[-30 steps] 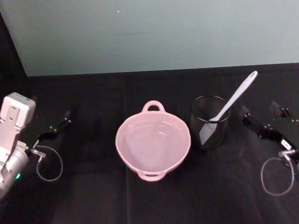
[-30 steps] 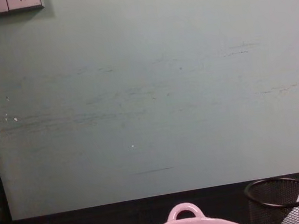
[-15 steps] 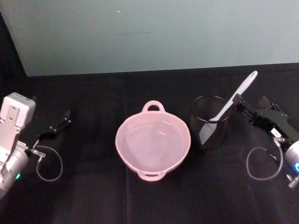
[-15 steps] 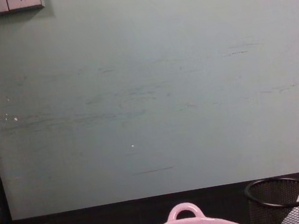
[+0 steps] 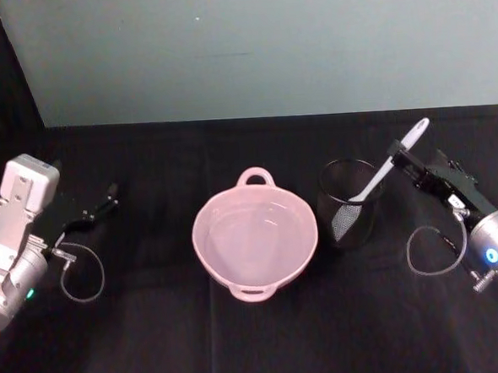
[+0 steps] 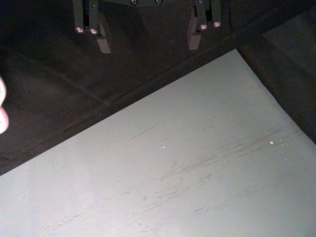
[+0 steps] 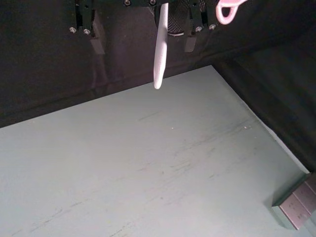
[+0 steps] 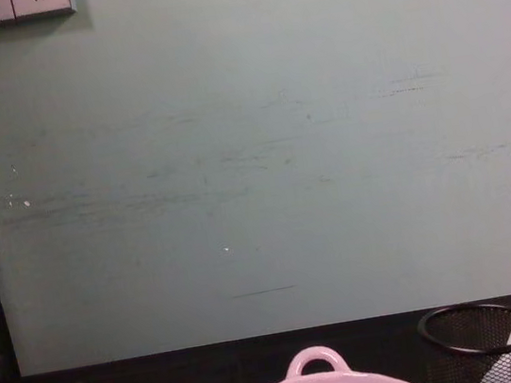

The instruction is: Use the one hand to pick up the spoon and stir the clear water in the bowl.

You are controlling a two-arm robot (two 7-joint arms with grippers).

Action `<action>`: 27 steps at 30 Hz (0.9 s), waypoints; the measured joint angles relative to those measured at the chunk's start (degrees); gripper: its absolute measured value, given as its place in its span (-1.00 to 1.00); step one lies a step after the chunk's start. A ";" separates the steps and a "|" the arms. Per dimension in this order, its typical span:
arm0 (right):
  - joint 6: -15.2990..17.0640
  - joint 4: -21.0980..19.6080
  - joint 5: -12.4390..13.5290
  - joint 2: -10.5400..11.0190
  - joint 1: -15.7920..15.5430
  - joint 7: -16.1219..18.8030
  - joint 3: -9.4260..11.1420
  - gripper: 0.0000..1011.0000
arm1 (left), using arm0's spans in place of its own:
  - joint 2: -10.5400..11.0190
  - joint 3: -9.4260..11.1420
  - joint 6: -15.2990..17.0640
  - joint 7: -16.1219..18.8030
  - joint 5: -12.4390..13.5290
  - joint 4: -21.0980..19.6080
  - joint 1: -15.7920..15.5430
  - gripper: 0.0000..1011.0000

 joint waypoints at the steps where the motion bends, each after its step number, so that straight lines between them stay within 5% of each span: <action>1: 0.20 0.29 0.07 -0.07 0.37 0.06 -0.03 0.98 | 0.00 0.00 0.00 0.00 0.00 0.00 0.00 1.00; 27: 1.75 1.58 -0.04 -1.21 3.03 -1.07 -1.25 0.92 | 0.00 0.00 0.00 0.00 0.00 0.00 0.00 1.00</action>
